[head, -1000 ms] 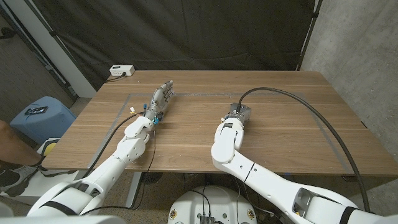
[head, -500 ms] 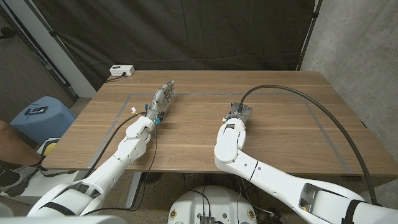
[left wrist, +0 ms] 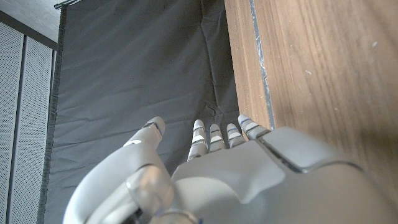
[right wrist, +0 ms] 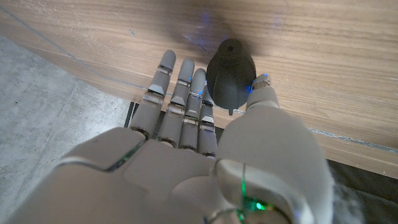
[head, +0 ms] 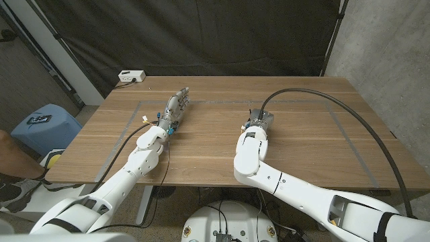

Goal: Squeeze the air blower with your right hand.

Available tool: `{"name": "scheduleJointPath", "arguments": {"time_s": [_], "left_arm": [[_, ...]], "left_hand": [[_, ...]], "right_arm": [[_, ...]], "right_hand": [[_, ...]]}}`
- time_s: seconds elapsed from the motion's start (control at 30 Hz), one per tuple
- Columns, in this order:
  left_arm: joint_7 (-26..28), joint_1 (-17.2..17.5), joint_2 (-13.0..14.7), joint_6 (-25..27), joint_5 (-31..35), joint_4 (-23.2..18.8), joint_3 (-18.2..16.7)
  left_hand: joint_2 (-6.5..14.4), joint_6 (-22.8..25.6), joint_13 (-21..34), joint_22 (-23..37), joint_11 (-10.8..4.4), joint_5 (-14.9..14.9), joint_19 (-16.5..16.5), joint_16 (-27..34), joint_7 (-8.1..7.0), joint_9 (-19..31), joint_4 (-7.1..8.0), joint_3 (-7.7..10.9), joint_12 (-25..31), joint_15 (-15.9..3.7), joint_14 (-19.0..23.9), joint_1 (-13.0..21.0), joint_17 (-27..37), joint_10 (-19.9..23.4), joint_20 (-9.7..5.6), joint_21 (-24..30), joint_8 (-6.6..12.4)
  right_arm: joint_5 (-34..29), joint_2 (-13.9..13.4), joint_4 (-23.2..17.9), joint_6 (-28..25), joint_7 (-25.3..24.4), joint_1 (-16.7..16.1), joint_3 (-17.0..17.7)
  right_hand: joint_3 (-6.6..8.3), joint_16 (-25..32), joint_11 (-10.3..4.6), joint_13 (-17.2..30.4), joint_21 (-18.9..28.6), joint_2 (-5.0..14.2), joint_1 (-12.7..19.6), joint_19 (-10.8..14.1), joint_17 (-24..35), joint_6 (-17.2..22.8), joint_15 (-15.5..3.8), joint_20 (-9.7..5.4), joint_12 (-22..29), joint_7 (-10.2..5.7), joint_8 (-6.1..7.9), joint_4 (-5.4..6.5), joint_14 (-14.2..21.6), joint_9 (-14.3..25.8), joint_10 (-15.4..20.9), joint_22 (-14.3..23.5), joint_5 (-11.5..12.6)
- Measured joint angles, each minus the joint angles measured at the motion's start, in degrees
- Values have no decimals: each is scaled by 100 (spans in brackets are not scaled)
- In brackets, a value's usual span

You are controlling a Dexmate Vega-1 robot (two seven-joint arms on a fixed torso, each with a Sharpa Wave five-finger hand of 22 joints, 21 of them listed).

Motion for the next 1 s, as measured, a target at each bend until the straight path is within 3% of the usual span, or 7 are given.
{"name": "scheduleJointPath", "arguments": {"time_s": [0.5,1.0], "left_arm": [[48,41,23,-19,-9,-42,-36],[136,100,67,-30,0,-183,-51]], "left_hand": [[0,31,8,0,0,0,32,0,-31,0,0,0,0,0,0,0,0,0,32,0,0],[0,31,7,0,0,0,31,0,-31,0,0,0,0,0,0,-1,0,0,31,0,0]], "right_arm": [[55,-281,-301,-20,-17,161,-153],[700,-580,-705,-8,-693,289,-173]], "right_hand": [[0,-1,-84,-53,0,-23,22,92,28,70,-95,-96,23,8,0,0,113,25,84,0,-1],[-1,-1,-164,-125,0,-24,22,141,54,162,-166,-187,59,39,36,0,205,54,164,0,-1]]}}
